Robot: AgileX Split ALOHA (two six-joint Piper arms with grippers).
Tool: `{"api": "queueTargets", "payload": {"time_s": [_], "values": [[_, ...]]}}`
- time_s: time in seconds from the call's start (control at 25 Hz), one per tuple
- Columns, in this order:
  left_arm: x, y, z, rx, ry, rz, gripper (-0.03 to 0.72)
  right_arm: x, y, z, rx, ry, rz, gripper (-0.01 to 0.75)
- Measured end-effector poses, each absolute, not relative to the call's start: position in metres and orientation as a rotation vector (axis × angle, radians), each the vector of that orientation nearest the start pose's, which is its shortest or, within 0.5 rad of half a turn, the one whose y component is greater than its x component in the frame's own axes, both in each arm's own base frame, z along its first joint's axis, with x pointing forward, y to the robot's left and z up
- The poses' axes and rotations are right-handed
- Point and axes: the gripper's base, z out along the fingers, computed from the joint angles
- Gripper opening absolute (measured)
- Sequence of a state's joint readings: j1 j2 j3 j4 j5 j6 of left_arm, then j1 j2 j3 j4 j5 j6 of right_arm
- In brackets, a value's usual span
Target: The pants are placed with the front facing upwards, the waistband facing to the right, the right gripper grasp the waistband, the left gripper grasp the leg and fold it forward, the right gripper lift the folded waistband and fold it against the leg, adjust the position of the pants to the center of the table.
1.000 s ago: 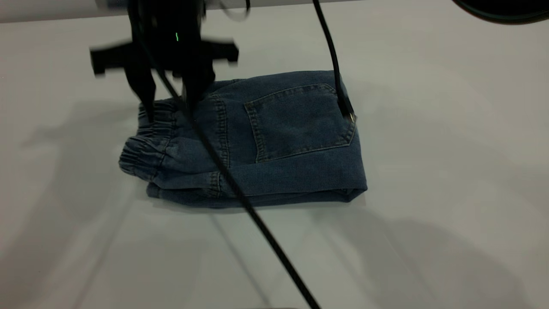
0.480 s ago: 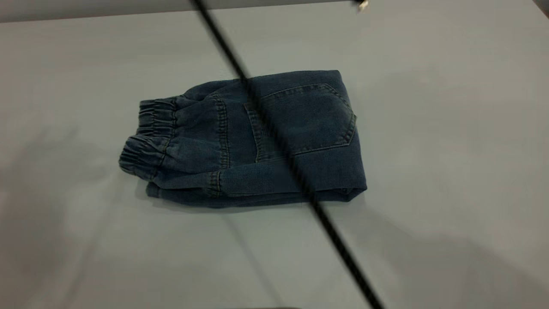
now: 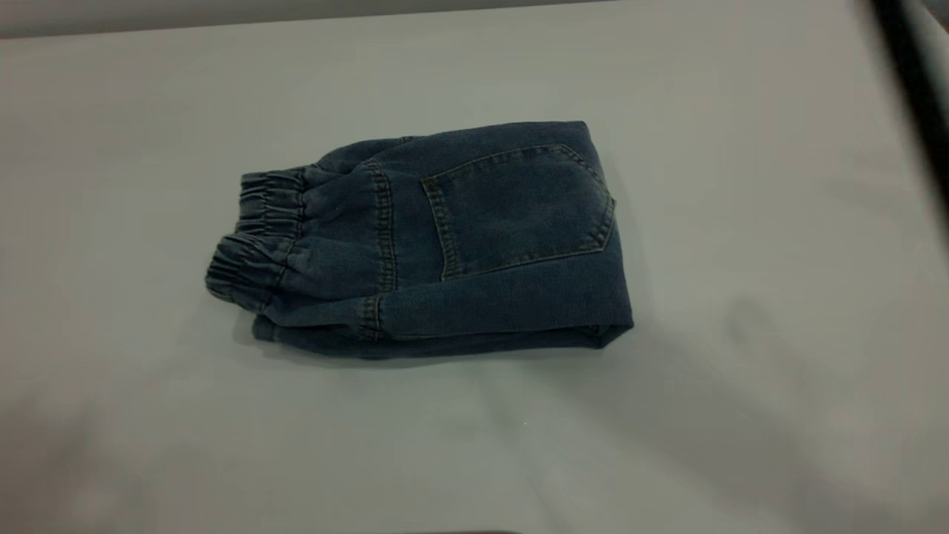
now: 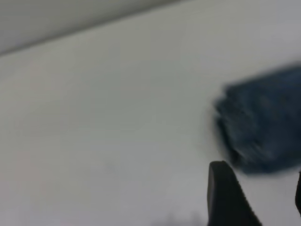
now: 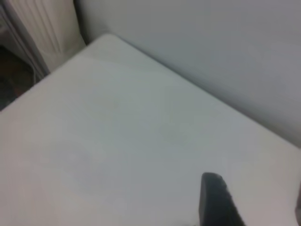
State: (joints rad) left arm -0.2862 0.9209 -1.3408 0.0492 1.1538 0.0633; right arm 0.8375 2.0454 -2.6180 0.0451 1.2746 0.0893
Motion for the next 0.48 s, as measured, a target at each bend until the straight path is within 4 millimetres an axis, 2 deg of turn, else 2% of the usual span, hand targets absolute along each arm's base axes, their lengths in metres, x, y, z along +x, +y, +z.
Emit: {"api": "queueTargets", "payload": {"time_s": [0.08,0.16,0.28,0.4,0.48], "values": [[0.124,-0.037,0.461,0.422,2.149,-0.111,0.317,0.274,0.310,0.479,-0.843,2.090,0.560,0.332],[0.112,-0.036,0.466,0.436,2.113,-0.144,0.317,0.270,0.305,0.475,-0.866,2.121,0.540,0.332],[0.095,-0.032,0.467,0.435,2.072,-0.156,0.317,0.265,0.298,0.458,-0.925,2.197,0.470,0.332],[0.074,-0.026,0.457,0.434,2.051,-0.161,0.317,0.256,0.286,0.434,-0.973,2.300,0.393,0.332],[0.062,-0.023,0.442,0.436,2.059,-0.161,0.317,0.247,0.274,0.424,-0.991,2.345,0.353,0.332]]}}
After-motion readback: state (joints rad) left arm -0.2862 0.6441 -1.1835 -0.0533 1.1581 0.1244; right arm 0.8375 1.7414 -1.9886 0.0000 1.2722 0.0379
